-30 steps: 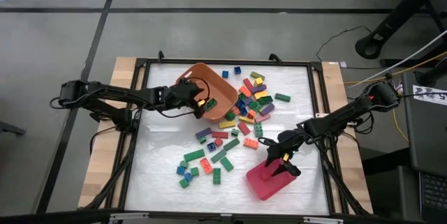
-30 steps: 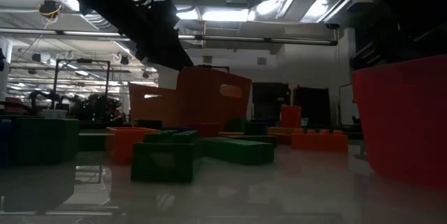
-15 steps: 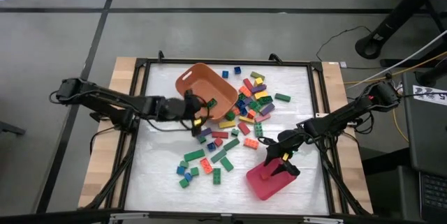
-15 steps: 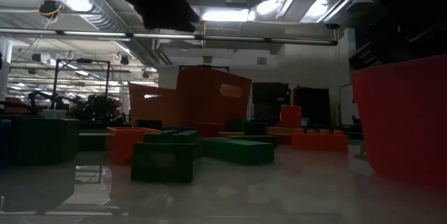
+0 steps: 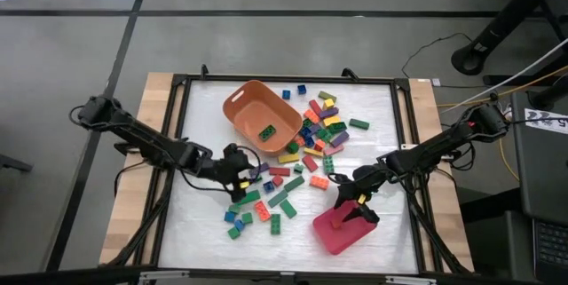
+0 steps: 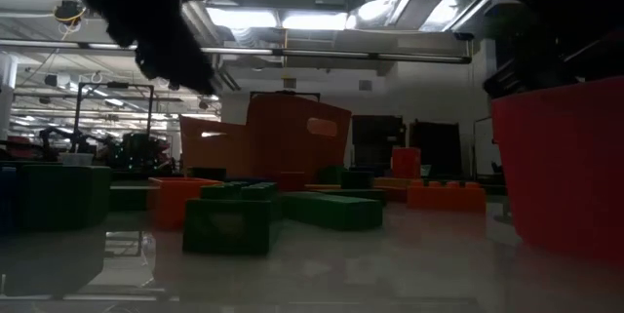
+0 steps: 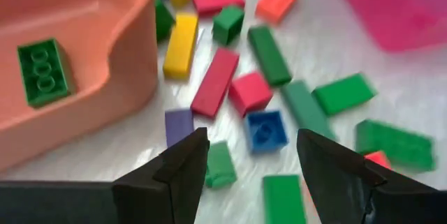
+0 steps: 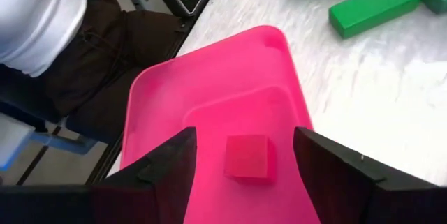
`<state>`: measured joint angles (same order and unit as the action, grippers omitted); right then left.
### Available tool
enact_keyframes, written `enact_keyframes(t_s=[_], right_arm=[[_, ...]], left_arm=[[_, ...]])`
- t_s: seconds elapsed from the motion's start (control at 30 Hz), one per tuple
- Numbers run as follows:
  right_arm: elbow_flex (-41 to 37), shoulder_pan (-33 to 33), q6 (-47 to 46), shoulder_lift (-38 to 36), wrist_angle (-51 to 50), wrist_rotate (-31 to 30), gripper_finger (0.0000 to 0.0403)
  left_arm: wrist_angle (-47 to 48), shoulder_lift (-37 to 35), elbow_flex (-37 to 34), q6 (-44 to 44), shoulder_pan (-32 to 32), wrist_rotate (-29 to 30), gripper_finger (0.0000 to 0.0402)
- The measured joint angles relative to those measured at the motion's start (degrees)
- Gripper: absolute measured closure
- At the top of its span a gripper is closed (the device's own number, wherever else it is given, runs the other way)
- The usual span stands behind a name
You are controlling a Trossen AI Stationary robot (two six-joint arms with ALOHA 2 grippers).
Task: Sort blocks by size
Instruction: Put the small green game piece into the red bin
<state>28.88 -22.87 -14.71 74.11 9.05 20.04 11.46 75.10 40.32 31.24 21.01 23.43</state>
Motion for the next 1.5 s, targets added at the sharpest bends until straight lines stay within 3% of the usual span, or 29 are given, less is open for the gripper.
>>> enact_keyframes(t_s=[0.37, 1.07, 1.2, 1.4, 1.5], right_arm=[[0.0, 0.0, -0.01, 0.0, -0.1, -0.05, 0.0164], [0.0, 0.0, -0.01, 0.02, -0.12, -0.12, 0.0164], [0.0, 0.01, -0.01, 0.02, -0.12, -0.12, 0.0164], [0.0, 0.0, -0.01, 0.02, -0.07, -0.11, 0.0164], [0.0, 0.0, -0.04, 0.02, 0.18, -0.12, 0.0164]], left_arm=[[-0.36, 10.16, -0.46, 0.32, -0.51, 1.24, 0.0194], [-6.0, 17.06, -0.44, 1.7, -1.02, 2.17, 0.0197], [-6.07, 17.1, -0.44, 1.09, -1.03, 2.53, 0.0231], [-6.24, 17.1, -0.44, 1.07, -1.03, 2.61, 0.0322], [-6.25, 16.82, -0.44, 1.08, -1.03, 2.56, 0.0332]])
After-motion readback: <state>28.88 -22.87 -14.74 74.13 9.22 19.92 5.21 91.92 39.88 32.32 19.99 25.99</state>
